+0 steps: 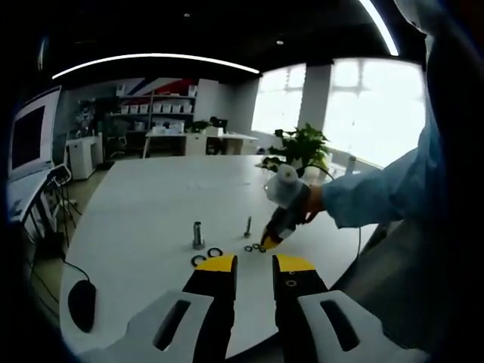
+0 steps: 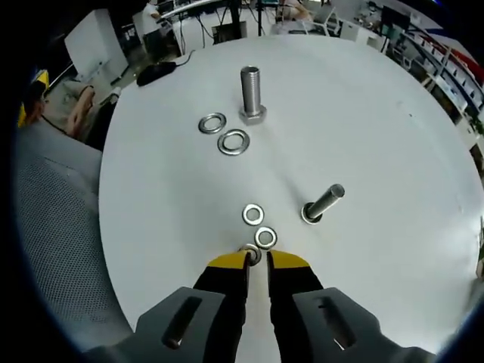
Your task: Place the washer onto the threaded stud by aligning its center hole with the stud, sliding it down to the base, and recovering from edge contact or off-axis alignment until the washer reaches the visible bottom stop.
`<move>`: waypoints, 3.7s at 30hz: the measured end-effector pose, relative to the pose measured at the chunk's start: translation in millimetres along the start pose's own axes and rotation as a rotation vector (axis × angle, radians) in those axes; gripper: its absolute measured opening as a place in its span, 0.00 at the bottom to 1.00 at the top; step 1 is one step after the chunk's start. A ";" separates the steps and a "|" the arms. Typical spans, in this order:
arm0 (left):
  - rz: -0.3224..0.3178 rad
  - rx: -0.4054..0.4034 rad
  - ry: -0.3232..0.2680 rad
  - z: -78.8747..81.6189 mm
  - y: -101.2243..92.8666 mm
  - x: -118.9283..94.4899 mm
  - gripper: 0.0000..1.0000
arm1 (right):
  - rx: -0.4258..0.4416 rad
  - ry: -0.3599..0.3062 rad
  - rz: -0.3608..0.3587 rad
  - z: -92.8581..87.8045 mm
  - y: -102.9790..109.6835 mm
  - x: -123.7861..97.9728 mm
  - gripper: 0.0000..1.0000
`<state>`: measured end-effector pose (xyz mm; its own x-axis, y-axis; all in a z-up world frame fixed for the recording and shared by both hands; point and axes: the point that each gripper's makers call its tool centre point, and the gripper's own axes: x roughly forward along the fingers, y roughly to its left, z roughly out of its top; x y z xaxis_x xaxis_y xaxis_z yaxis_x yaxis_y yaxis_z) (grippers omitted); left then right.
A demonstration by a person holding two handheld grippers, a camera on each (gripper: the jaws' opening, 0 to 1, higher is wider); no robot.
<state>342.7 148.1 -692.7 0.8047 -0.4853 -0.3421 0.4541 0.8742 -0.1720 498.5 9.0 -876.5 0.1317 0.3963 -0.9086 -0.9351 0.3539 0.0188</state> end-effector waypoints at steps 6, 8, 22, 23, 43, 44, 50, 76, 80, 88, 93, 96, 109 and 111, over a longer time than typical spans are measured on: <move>0.000 0.000 0.002 -0.3 0.0 0.0 0.16 | -0.032 -0.003 -0.013 2.0 -2.3 0.1 0.09; 0.000 0.000 0.002 -0.4 0.0 -0.2 0.16 | -0.028 -0.002 -0.017 1.9 -2.5 0.4 0.09; 0.000 0.000 -0.003 1.0 -0.3 0.6 0.16 | -0.015 -0.009 -0.018 0.6 -1.9 -2.7 0.05; -0.001 0.001 -0.004 1.0 -0.5 0.6 0.16 | -0.011 -0.013 -0.018 0.9 -2.1 -4.2 0.05; -0.006 0.002 -0.006 1.5 -1.9 0.2 0.16 | 0.013 -0.090 -0.075 20.0 -19.8 -40.4 0.05; -0.006 0.002 -0.006 1.5 -1.8 0.4 0.16 | 0.013 -0.093 -0.077 20.4 -20.7 -41.5 0.05; -0.006 0.001 -0.008 2.0 -1.6 0.7 0.16 | 0.006 -0.107 -0.098 26.5 -26.6 -49.6 0.05; -0.001 -0.002 -0.012 2.9 -0.5 0.5 0.16 | -0.054 -0.136 -0.153 60.8 -47.3 -54.9 0.05; 0.000 -0.002 -0.010 2.5 -0.4 0.4 0.16 | -0.052 -0.132 -0.145 61.8 -47.4 -51.1 0.05; 0.002 -0.003 -0.008 1.8 -0.9 -0.9 0.16 | -0.049 -0.117 -0.142 58.7 -49.4 -47.2 0.05; 0.003 -0.003 -0.007 1.9 -0.7 -0.3 0.16 | -0.043 -0.104 -0.135 55.5 -50.0 -45.3 0.05; 0.003 -0.004 -0.007 2.0 -0.1 0.2 0.16 | -0.040 -0.110 -0.137 55.7 -50.4 -45.1 0.05; 0.002 -0.004 -0.006 2.0 -0.4 0.3 0.16 | -0.039 -0.114 -0.137 56.9 -52.4 -43.4 0.07; 0.002 -0.003 -0.006 2.0 -0.3 0.3 0.16 | -0.038 -0.114 -0.136 57.2 -52.2 -43.9 0.07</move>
<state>343.6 147.6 -690.9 0.8077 -0.4839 -0.3368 0.4515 0.8750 -0.1745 560.4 21.6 -813.7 0.2925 0.4414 -0.8483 -0.9176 0.3794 -0.1189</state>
